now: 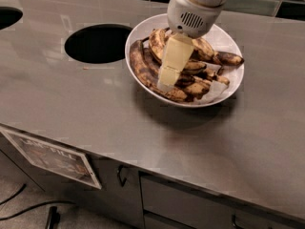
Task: Pick banana from white bowl
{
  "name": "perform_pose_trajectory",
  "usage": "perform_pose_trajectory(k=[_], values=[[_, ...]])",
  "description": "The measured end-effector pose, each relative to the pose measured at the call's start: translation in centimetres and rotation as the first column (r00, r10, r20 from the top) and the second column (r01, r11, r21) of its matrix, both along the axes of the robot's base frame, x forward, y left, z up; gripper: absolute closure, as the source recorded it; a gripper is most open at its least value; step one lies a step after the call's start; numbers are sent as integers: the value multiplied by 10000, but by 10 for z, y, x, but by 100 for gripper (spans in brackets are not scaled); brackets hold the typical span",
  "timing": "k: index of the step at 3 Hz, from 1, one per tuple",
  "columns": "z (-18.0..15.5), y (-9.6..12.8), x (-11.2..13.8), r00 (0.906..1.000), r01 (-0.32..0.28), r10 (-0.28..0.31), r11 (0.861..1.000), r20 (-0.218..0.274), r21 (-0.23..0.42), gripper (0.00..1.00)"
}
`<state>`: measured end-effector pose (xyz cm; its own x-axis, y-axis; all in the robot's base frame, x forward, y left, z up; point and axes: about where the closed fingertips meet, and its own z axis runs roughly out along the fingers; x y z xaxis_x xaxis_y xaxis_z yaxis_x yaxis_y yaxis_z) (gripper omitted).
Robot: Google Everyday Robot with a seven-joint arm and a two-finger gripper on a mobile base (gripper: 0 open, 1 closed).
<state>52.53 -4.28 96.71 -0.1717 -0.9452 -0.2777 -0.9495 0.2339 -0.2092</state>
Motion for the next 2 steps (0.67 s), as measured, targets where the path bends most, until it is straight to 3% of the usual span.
perform_pose_trajectory(k=[1,2], values=[[-5,2,8,9999,90,-93,9996,-127,-250,0],[-11,3,15,9995,158,-171,9987,-264,-482,10]])
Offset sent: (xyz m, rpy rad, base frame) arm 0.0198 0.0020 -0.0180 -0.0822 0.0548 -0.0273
